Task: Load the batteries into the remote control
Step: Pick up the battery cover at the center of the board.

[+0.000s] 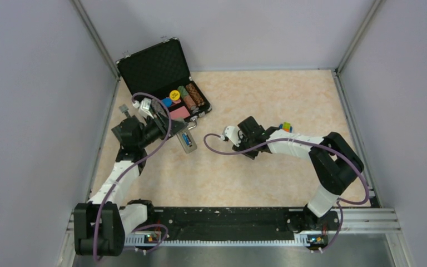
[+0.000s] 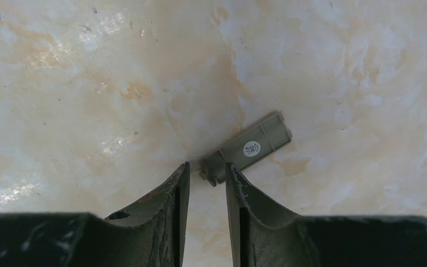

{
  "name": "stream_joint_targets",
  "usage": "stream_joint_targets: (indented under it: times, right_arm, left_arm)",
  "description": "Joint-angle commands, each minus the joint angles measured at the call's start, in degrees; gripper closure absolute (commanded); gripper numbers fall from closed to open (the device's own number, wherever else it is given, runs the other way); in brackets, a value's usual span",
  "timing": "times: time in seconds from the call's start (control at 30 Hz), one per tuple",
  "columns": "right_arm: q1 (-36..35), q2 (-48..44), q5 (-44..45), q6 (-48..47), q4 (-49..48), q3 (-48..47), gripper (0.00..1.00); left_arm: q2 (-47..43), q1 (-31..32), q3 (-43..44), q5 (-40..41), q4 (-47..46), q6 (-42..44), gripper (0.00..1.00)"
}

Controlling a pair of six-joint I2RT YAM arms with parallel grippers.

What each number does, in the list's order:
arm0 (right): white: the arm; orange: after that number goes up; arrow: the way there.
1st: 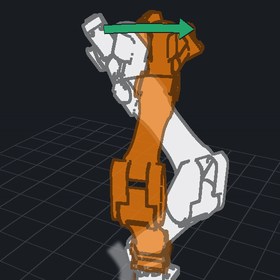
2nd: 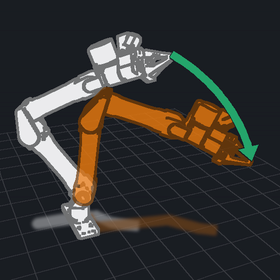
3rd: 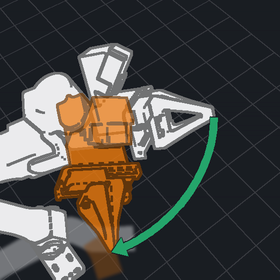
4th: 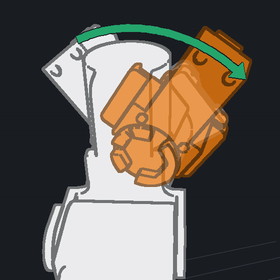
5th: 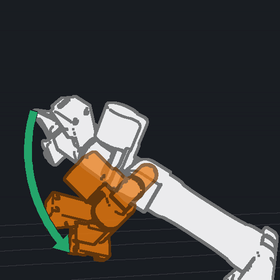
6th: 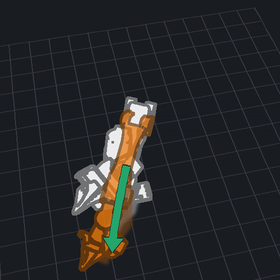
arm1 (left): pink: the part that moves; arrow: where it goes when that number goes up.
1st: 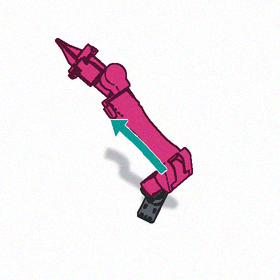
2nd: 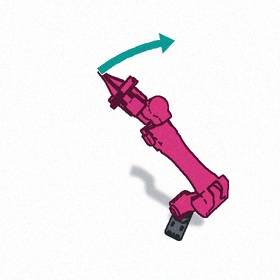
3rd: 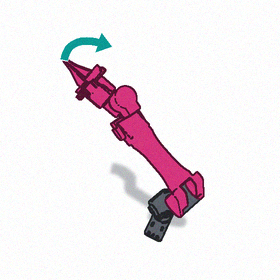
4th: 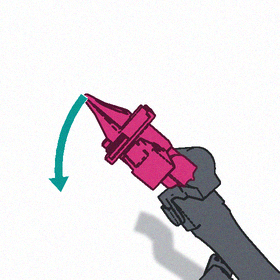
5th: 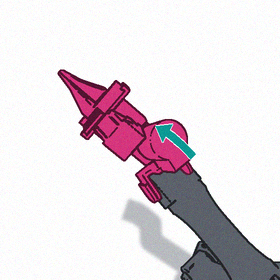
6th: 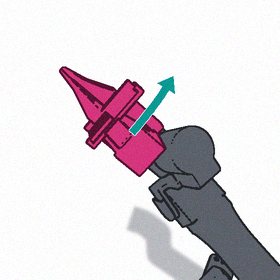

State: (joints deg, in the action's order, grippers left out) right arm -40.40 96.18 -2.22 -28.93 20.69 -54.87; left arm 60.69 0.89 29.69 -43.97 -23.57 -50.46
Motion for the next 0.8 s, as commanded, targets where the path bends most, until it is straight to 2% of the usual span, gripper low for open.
stream_joint_targets:
  times: [0.0, 0.1, 0.27, 0.67, 0.77]
  right_arm:
    - [-0.2, 1.3, 1.48, 0.85, 1.78, -0.98, 0.68]
    - [-0.21, -0.05, 1.67, 1.06, 1.86, -0.88, 0.64]
    - [0.1, -0.61, 1.71, 1.12, 1.78, -0.83, 0.62]
    - [0.88, -2.03, -1.03, 0.93, 4.45, 0.17, 0.67]
    - [0.94, -1.23, -1.88, 1.48, 4.51, -0.27, 0.76]
  left_arm:
    - [0.23, -0.53, -0.07, -0.99, -4.47, -0.14, 1.0]
    - [0.31, -0.51, -0.07, -1.19, -4.49, -0.1, 1.0]
    - [0.36, -0.53, -0.21, -1.38, -4.64, -0.08, 1.0]
    - [-0.55, -0.53, -1.06, -1.45, -4.76, -0.26, 1.0]
    - [-0.63, -0.53, -1.08, -1.55, -4.73, -0.34, 1.0]
